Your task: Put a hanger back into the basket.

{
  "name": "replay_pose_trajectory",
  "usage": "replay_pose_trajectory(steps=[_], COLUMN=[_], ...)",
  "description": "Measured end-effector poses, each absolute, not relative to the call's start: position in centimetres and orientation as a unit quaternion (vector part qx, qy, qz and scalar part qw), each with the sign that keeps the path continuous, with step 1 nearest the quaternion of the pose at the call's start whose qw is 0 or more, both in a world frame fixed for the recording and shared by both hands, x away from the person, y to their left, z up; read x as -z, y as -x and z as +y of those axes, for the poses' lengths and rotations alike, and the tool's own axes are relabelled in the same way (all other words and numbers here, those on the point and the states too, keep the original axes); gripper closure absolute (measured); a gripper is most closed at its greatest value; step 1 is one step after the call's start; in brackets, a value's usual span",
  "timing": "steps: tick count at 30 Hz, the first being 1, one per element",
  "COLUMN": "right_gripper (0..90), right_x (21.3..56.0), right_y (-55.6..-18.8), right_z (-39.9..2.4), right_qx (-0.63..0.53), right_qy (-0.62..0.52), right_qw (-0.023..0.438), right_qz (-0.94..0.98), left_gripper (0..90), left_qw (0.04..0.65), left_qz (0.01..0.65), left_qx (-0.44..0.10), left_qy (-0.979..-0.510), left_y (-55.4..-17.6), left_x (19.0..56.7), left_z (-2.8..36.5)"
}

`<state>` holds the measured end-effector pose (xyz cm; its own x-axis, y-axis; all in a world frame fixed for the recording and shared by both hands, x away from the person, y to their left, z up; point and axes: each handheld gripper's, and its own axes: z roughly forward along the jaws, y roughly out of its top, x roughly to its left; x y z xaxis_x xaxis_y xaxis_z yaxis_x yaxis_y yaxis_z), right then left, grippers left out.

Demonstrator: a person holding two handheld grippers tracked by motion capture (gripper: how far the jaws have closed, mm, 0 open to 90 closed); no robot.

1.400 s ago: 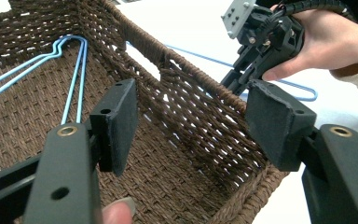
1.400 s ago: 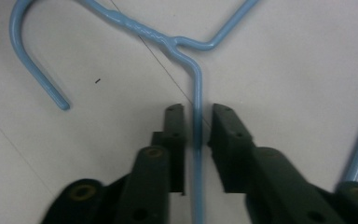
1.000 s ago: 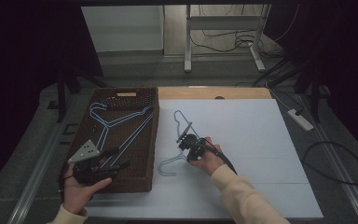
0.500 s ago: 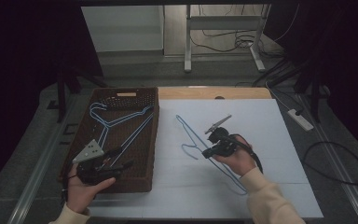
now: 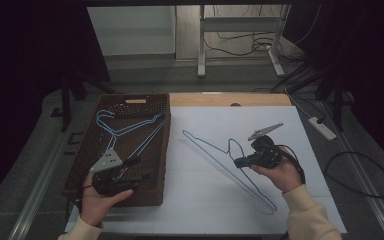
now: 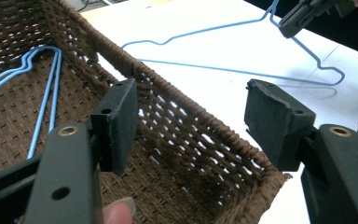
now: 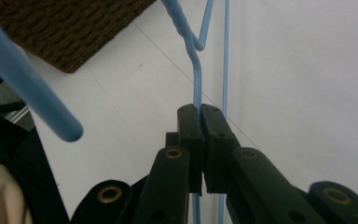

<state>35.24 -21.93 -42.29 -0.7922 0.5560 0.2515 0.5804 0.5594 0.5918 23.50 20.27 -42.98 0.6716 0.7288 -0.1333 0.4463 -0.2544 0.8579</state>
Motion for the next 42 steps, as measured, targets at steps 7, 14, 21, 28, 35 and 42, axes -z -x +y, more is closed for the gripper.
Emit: replay_pose_trajectory(steps=[7,14,21,28,35,42], right_gripper=[87.8,87.8,87.8,87.7,87.8,87.7], right_x=[40.8,40.1,39.2,39.0,38.9,38.7], right_y=[-34.1,-33.4,-32.8,-32.6,-32.6,-32.6], right_z=[-23.3,-24.1,-24.9,-25.3,-25.4,-25.3], right_qx=[0.356,0.362,0.368,0.369,0.367,0.369], right_qy=[0.305,0.297,0.289,0.280,0.273,0.256], right_qw=[0.021,0.025,0.031,0.043,0.052,0.058], right_qz=[-0.883,-0.883,-0.883,-0.885,-0.888,-0.891], left_gripper=[35.9,35.5,33.8,32.1,32.7,37.2], left_qw=[0.481,0.486,0.471,0.446,0.398,0.359], left_qz=[0.358,0.329,0.286,0.250,0.221,0.159], left_qx=[-0.142,-0.135,-0.120,-0.106,-0.103,-0.113], left_qy=[-0.787,-0.798,-0.826,-0.853,-0.884,-0.913], left_y=[-24.1,-26.0,-28.8,-32.3,-34.9,-35.7], left_x=[42.3,40.9,39.5,39.3,40.4,41.0], left_z=[18.7,16.0,12.1,8.7,5.8,3.3])
